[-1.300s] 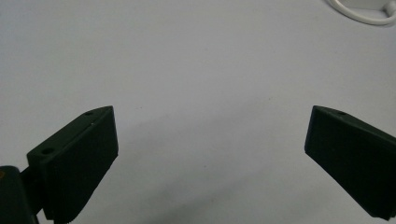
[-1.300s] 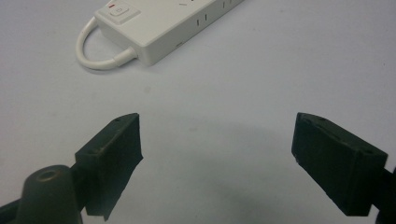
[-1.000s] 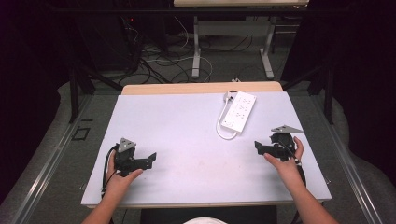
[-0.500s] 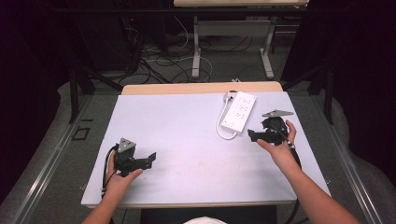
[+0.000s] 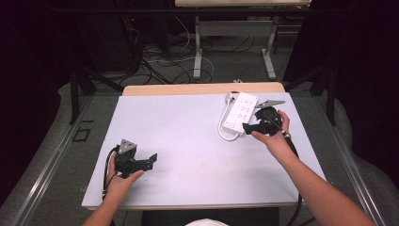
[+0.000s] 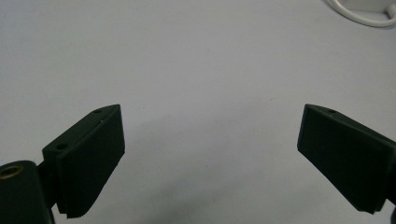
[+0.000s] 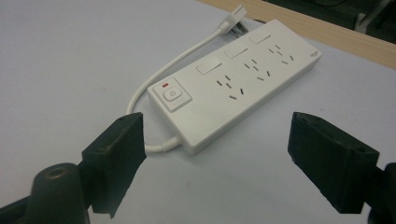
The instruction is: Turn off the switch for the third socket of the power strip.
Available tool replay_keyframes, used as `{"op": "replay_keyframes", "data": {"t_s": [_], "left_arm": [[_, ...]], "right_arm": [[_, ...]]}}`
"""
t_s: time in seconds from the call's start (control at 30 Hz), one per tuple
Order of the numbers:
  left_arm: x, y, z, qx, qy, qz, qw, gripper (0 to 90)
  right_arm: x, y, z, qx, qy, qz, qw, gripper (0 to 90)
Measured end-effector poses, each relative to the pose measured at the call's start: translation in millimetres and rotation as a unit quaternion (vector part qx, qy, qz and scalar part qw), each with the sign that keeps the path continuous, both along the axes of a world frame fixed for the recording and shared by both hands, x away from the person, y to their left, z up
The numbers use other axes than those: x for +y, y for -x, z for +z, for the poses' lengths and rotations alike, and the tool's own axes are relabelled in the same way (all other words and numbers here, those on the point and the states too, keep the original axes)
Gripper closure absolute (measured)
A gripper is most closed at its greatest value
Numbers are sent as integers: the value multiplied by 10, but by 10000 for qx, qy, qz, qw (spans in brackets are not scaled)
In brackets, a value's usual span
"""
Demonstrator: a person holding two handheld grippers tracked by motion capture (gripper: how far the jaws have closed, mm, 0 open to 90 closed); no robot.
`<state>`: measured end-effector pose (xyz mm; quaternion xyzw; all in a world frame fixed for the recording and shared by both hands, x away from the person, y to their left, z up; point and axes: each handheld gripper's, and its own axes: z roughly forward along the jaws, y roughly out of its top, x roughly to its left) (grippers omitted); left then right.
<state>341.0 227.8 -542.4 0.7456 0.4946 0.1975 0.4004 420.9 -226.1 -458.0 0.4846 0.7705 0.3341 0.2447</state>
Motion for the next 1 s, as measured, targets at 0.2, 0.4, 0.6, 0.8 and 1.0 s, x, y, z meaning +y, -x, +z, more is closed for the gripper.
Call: {"op": "replay_keyframes", "data": {"t_s": [0.2, 0.4, 0.6, 0.8, 1.0], "left_arm": [[2, -3, -4, 2, 8, 11, 10000, 77], [-2, -6, -5, -5, -1, 14, 10000, 79], [-1, -9, -8, -2, -1, 23, 10000, 80], [1, -13, -10, 18, -24, 15, 10000, 82], [1, -15, -19, -24, -1, 56, 10000, 85]], "right_arm": [[52, -114, 86, -52, 114, 1, 9999, 186], [32, -277, 190, -107, 10, -192, 9998, 186], [33, -394, 256, -93, -36, -271, 9996, 213], [47, -534, 273, -111, -31, -164, 9998, 268], [92, -647, 263, -141, -4, -125, 9998, 278]]}}
